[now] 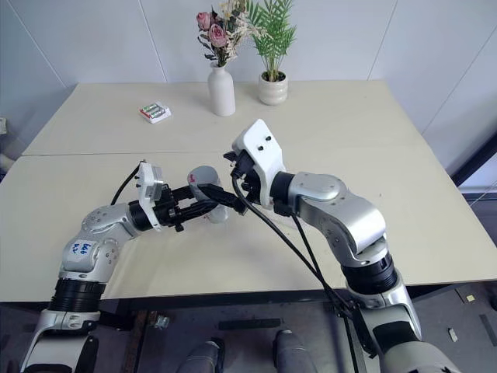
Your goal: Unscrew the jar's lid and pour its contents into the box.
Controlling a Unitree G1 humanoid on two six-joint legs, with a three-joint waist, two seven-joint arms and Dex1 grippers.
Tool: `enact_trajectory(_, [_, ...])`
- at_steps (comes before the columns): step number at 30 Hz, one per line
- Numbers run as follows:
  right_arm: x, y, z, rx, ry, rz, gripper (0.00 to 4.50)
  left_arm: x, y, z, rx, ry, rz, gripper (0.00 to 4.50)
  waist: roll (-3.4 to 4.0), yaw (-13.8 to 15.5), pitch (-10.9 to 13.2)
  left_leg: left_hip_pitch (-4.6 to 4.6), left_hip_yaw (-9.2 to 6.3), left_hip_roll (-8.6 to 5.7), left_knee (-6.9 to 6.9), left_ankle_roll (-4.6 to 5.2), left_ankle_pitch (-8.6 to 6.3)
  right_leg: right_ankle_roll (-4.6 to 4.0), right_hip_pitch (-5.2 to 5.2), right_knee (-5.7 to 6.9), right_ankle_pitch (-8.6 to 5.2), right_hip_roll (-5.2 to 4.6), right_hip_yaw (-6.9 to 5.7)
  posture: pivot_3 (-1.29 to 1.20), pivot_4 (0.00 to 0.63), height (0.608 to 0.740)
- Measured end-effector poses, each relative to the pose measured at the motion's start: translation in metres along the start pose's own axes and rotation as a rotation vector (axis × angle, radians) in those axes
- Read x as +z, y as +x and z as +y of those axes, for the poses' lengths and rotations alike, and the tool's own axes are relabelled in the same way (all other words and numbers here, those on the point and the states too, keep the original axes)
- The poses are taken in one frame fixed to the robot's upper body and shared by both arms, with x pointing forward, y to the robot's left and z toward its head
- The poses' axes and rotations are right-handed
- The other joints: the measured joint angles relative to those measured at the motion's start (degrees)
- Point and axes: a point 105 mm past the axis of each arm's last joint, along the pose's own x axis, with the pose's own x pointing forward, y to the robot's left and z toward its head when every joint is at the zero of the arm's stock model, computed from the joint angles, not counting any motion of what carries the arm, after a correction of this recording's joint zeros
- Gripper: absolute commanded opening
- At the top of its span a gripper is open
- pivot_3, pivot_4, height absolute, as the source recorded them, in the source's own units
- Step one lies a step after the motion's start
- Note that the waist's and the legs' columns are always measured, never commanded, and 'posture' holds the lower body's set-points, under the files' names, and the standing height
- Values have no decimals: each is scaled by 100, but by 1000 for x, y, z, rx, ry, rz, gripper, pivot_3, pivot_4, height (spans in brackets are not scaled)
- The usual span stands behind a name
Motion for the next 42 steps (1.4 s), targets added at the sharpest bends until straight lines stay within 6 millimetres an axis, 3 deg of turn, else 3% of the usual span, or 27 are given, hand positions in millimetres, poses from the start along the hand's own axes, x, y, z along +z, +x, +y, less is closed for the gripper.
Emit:
enact_trajectory(16, [-12,23,5,-77,28,39,4500,2,12,-1,3,11,-5,1978,0,-8,0,-1,4,-1,-2,0,0,0,-1,0,1,0,1,0,150,740])
enact_trajectory(22, [-11,26,-1,-100,19,31,4500,1,13,-1,2,16,6,1978,0,-16,0,-1,3,-1,-3,0,0,0,-2,0,1,1,1,0,150,740])
enact_trajectory(40, [-7,30,5,-63,35,-7,4500,1,14,4,10,10,10,1978,0,-17,0,-1,3,-1,-4,0,0,1,-3,1,1,1,1,0,150,740])
enact_trajectory(42, [-7,30,6,-60,37,-6,4093,1,14,4,10,10,10,1978,0,-17,0,-1,3,-1,-4,0,0,1,-3,1,1,1,1,0,150,740])
